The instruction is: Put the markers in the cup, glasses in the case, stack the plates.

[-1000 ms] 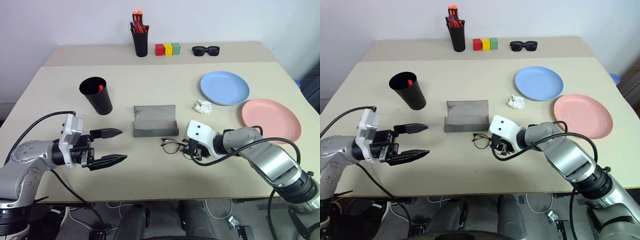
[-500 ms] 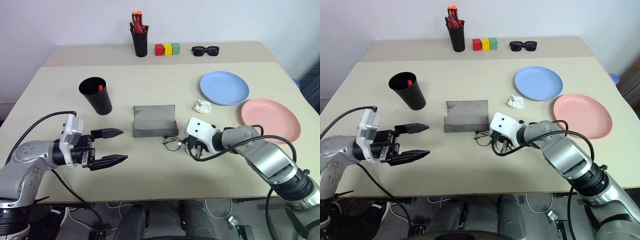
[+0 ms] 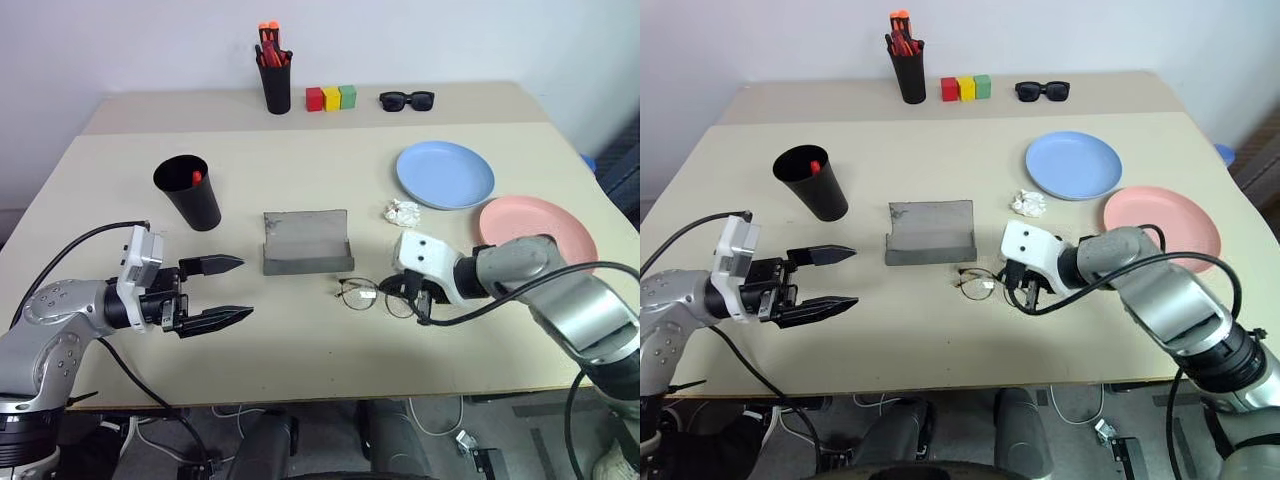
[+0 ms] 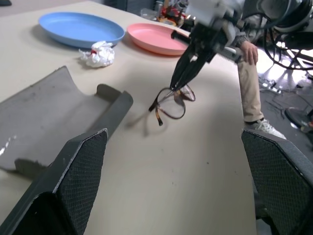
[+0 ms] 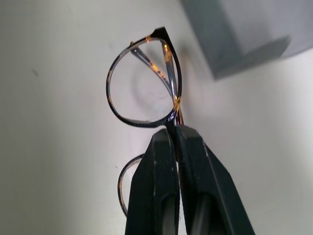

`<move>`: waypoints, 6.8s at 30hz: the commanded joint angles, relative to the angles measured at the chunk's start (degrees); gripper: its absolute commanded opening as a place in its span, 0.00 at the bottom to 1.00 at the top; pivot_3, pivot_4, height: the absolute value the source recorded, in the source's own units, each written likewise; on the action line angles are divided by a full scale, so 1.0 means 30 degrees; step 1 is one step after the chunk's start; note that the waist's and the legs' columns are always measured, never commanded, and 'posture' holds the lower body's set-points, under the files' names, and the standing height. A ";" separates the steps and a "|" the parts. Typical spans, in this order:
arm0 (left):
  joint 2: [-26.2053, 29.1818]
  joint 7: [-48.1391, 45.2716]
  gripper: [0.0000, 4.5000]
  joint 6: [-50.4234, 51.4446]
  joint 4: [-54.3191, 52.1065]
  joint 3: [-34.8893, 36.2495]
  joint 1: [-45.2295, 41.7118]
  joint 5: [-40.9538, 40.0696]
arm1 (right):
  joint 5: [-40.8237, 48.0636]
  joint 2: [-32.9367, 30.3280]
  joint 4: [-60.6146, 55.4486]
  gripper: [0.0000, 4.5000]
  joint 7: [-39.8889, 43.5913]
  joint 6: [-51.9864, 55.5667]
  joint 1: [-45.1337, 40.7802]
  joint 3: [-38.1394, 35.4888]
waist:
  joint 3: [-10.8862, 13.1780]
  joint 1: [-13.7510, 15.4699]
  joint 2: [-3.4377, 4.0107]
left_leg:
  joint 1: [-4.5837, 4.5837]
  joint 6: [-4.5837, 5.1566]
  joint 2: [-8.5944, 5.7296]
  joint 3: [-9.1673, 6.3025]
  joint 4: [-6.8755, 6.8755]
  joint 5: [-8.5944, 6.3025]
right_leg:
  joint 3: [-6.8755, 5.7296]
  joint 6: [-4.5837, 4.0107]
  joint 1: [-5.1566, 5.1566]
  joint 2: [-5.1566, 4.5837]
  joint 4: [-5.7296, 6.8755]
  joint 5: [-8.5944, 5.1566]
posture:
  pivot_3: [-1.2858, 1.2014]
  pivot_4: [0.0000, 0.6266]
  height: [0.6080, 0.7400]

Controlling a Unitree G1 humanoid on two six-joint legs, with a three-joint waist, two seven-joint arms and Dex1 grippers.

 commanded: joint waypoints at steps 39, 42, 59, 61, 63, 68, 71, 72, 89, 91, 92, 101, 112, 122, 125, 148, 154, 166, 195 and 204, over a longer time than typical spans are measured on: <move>0.0581 0.1190 1.00 -0.0398 -0.0340 0.0636 0.0373 -0.0656 | -0.6535 0.8614 0.7697 0.99 -0.4292 -0.7219 -0.2220 0.2216 | 0.0001 0.0070 0.0003 | -0.0134 -0.0041 -0.0018 -0.0009 -0.0046 0.0021 | 0.0003 -0.0036 -0.0183 -0.0007 0.0036 0.0028 | 0.52 0.24 1.00; 0.0595 0.1236 1.00 -0.0456 -0.0242 0.0621 0.0329 -0.0633 | -0.5410 0.9166 0.7601 0.99 -0.4391 -0.6747 -0.2368 0.0677 | 0.0001 0.0081 0.0003 | -0.0135 -0.0041 -0.0018 -0.0009 -0.0046 0.0021 | 0.0004 -0.0037 -0.0181 -0.0007 0.0035 0.0028 | 0.52 0.24 1.00; -0.3064 0.6621 0.68 0.0243 0.2694 -0.2047 -0.5516 0.0874 | 0.2710 0.6629 0.3229 1.00 0.0483 -0.6375 0.1817 -0.5938 | -0.0001 0.0383 0.0000 | -0.0139 -0.0040 -0.0042 -0.0044 -0.0035 0.0022 | -0.0021 -0.0036 -0.0137 -0.0016 0.0013 0.0034 | 0.52 0.24 1.00; -0.3969 0.7546 0.45 -0.0047 0.3267 -0.2834 -0.6690 0.1735 | 0.3617 0.5539 0.1981 1.00 0.1349 -0.6225 0.3103 -0.6093 | 0.0001 0.0264 -0.0002 | -0.0168 -0.0024 -0.0039 -0.0039 -0.0021 0.0012 | -0.0031 -0.0029 -0.0141 -0.0019 -0.0013 0.0031 | 0.52 0.24 1.00; -0.4972 0.8912 0.22 -0.0846 0.4618 -0.3648 -0.8002 0.3332 | 0.3725 0.4923 0.1499 1.00 0.1387 -0.6383 0.3914 -0.5982 | 0.0002 0.0062 -0.0003 | -0.0167 -0.0020 -0.0040 0.0000 -0.0013 0.0010 | -0.0010 -0.0022 -0.0155 -0.0025 -0.0010 0.0035 | 0.52 0.24 1.00; -0.7507 1.1994 0.02 -0.2784 0.8991 -0.4894 -1.1493 0.6373 | 0.4958 0.4488 -0.0021 1.00 0.1276 -0.6064 0.5297 -0.6143 | 0.0003 0.0171 -0.0007 | -0.0015 -0.0034 -0.0009 0.0012 -0.0023 0.0018 | 0.0000 -0.0018 -0.0035 0.0007 0.0010 0.0042 | 0.52 0.24 1.00; -0.8472 1.2811 0.02 -0.3706 1.1637 -0.5472 -1.3121 0.7705 | 0.5242 0.4216 -0.0931 1.00 0.1388 -0.6687 0.6181 -0.6333 | 0.0005 0.0264 -0.0013 | -0.0026 -0.0034 -0.0022 0.0003 0.0004 0.0019 | -0.0002 -0.0010 -0.0014 -0.0001 -0.0003 0.0044 | 0.52 0.24 1.00; -0.8776 1.3033 0.02 -0.4050 1.2761 -0.5472 -1.3731 0.7997 | 0.5243 0.4143 -0.1062 1.00 0.1329 -0.6834 0.6381 -0.6406 | 0.0008 0.0290 -0.0021 | -0.0032 -0.0032 -0.0035 0.0004 0.0011 0.0018 | -0.0002 0.0003 -0.0013 -0.0010 -0.0007 0.0052 | 0.52 0.24 1.00; -0.9590 0.9289 0.02 0.1136 1.8885 -0.6565 -1.7439 0.9167 | 0.4598 0.4300 -0.0666 1.00 -0.0806 -0.8270 0.6478 -0.5478 | 0.0014 0.0192 -0.0032 | -0.0043 -0.0018 -0.0050 0.0000 0.0019 0.0012 | -0.0006 0.0038 -0.0013 -0.0020 -0.0023 0.0063 | 0.52 0.24 1.00; -0.9613 0.8844 0.02 0.1831 1.8152 -0.6523 -1.7039 0.8936 | 0.4516 0.4352 -0.0526 1.00 -0.0931 -0.8437 0.6391 -0.5323 | 0.0014 0.0191 -0.0031 | -0.0040 -0.0019 -0.0047 -0.0001 0.0017 0.0012 | -0.0005 0.0038 -0.0016 -0.0018 -0.0019 0.0063 | 0.52 0.24 1.00; -0.9620 0.8702 0.02 0.2393 1.7773 -0.6372 -1.6861 0.8681 | 0.4435 0.4391 -0.0411 1.00 -0.0990 -0.8551 0.6321 -0.5228 | 0.0014 0.0211 -0.0032 | -0.0038 -0.0019 -0.0047 -0.0001 0.0016 0.0012 | -0.0004 0.0039 -0.0016 -0.0018 -0.0016 0.0063 | 0.52 0.24 1.00; -0.9157 0.8625 0.02 0.6766 1.1803 -0.6207 -1.3866 0.7098 | 0.4029 0.4347 0.0219 1.00 -0.1211 -0.9206 0.5952 -0.4936 | 0.0013 0.0219 -0.0029 | -0.0025 -0.0021 -0.0045 -0.0009 0.0018 0.0013 | -0.0003 0.0038 -0.0007 -0.0019 -0.0009 0.0063 | 0.52 0.24 1.00; -0.9324 1.1138 0.02 0.9754 0.5765 -0.4786 -1.0278 0.5009 | 0.3496 0.4438 0.0744 1.00 -0.1370 -0.9786 0.5737 -0.4590 | 0.0011 0.0228 -0.0026 | -0.0017 -0.0027 -0.0042 -0.0021 0.0018 0.0016 | 0.0001 0.0034 -0.0001 -0.0020 -0.0001 0.0063 | 0.52 0.24 1.00; -0.8713 0.9880 0.41 0.8274 0.4125 -0.2345 -1.0719 0.1858 | 0.2973 0.4838 0.2423 1.00 -0.2451 -1.0230 0.4601 -0.5112 | 0.0011 0.0231 -0.0026 | -0.0025 -0.0028 -0.0044 -0.0018 0.0017 0.0016 | -0.0001 0.0033 -0.0004 -0.0021 -0.0007 0.0064 | 0.52 0.24 1.00; -0.8259 0.8771 0.75 0.8060 0.3675 -0.1574 -1.1134 0.0289 | 0.2554 0.5039 0.3288 1.00 -0.3457 -1.0396 0.4183 -0.5716 | 0.0012 0.0234 -0.0026 | -0.0031 -0.0035 -0.0043 -0.0024 0.0017 0.0020 | -0.0003 0.0030 -0.0010 -0.0021 -0.0005 0.0065 | 0.52 0.24 1.00; -0.2911 0.1377 0.98 0.4228 0.3089 -0.1461 -0.8351 -0.2344 | -0.2598 0.0803 0.8479 1.00 -0.7774 -0.4844 0.6582 -0.8306 | 0.0010 0.0147 -0.0009 | -0.0023 -0.0022 -0.0034 0.0029 0.0008 0.0015 | 0.0029 0.0023 -0.0013 -0.0016 -0.0009 0.0062 | 0.52 0.24 1.00; -0.2758 0.1532 1.00 0.3771 0.3234 -0.1562 -0.8007 -0.2200 | -0.3157 0.0646 0.9671 0.49 -0.7798 -0.4303 0.6284 -0.7948 | 0.0009 0.0240 -0.0013 | -0.0014 -0.0019 -0.0035 0.0021 0.0015 0.0014 | 0.0025 0.0024 0.0010 -0.0016 -0.0013 0.0063 | 0.52 0.24 1.00; -0.3829 0.3718 1.00 0.3861 0.4491 -0.0197 -0.9269 -0.3467 | -0.4352 0.1115 1.3356 0.01 -1.1756 -0.6037 0.2788 -0.9890 | 0.0013 0.0248 -0.0017 | -0.0014 -0.0019 -0.0047 0.0028 0.0021 0.0017 | 0.0029 0.0026 0.0015 -0.0028 -0.0020 0.0064 | 0.52 0.24 1.00; -0.3440 0.5929 1.00 0.1271 0.2259 -0.0344 -0.6658 -0.1835 | -0.4502 0.6606 2.1255 0.78 -0.7286 -1.4765 -0.4941 -0.5991 | 0.0021 -0.0343 0.0002 | -0.0074 -0.0117 -0.0037 0.0044 -0.0013 0.0072 | 0.0056 0.0024 -0.0092 -0.0017 -0.0003 0.0066 | 0.52 0.24 1.00; -0.3259 0.5546 1.00 0.1387 0.3022 -0.0483 -0.7229 -0.1953 | 0.0330 0.5803 1.0137 0.89 -0.4058 -0.7358 0.0128 -0.6610 | 0.0020 -0.0381 0.0002 | -0.0070 -0.0033 -0.0036 0.0030 -0.0022 0.0023 | 0.0057 0.0023 -0.0102 -0.0019 -0.0003 0.0065 | 0.52 0.24 1.00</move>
